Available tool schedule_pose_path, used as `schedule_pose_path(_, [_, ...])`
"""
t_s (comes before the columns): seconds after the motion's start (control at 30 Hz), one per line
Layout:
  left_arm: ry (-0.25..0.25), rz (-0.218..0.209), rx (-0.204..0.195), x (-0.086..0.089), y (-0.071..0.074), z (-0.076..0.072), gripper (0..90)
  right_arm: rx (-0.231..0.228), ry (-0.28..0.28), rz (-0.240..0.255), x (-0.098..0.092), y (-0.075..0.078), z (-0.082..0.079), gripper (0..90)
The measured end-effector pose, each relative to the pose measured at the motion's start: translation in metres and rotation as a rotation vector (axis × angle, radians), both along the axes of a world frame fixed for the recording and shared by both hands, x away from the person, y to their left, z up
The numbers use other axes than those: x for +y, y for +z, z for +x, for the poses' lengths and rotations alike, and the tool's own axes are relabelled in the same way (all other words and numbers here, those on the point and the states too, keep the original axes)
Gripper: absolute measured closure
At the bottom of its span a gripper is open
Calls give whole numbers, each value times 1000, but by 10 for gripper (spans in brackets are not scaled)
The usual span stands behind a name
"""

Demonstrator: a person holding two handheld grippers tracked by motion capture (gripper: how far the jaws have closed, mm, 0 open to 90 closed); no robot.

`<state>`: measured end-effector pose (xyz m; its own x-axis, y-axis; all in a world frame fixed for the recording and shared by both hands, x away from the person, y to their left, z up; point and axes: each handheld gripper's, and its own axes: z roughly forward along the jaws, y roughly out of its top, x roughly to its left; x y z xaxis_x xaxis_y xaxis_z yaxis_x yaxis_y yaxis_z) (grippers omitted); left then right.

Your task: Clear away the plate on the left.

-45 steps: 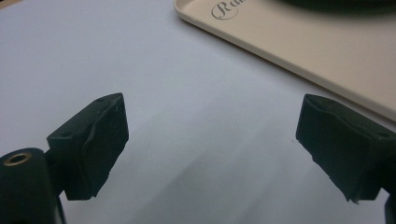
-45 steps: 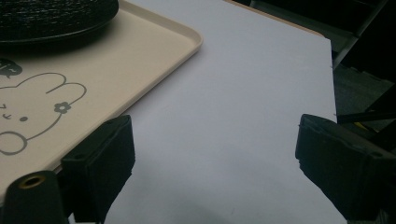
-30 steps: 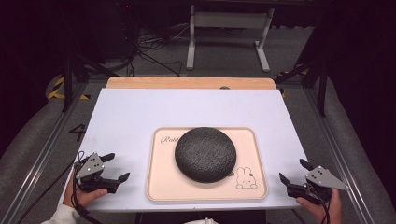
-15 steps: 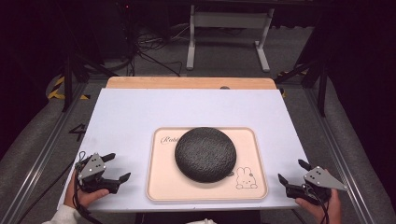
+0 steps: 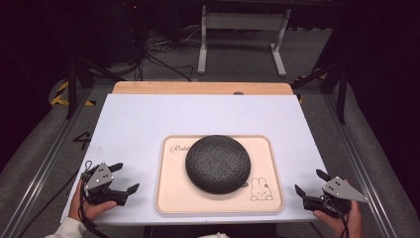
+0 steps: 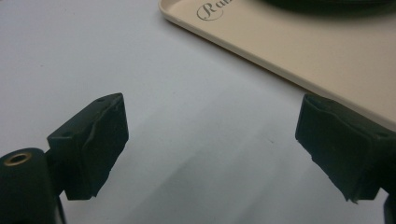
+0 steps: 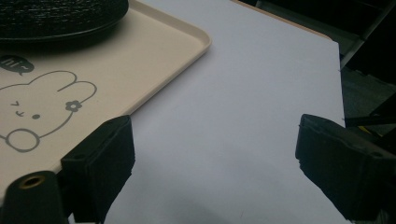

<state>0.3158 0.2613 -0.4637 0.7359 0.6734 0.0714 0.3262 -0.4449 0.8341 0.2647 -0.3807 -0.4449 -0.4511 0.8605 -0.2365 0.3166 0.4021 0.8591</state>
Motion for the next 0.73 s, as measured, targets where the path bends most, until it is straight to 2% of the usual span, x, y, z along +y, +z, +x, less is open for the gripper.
schedule_pose_path(0.73, [5,9,7,-2,-1,3,106,2,1,3,-1,-1,1,122])
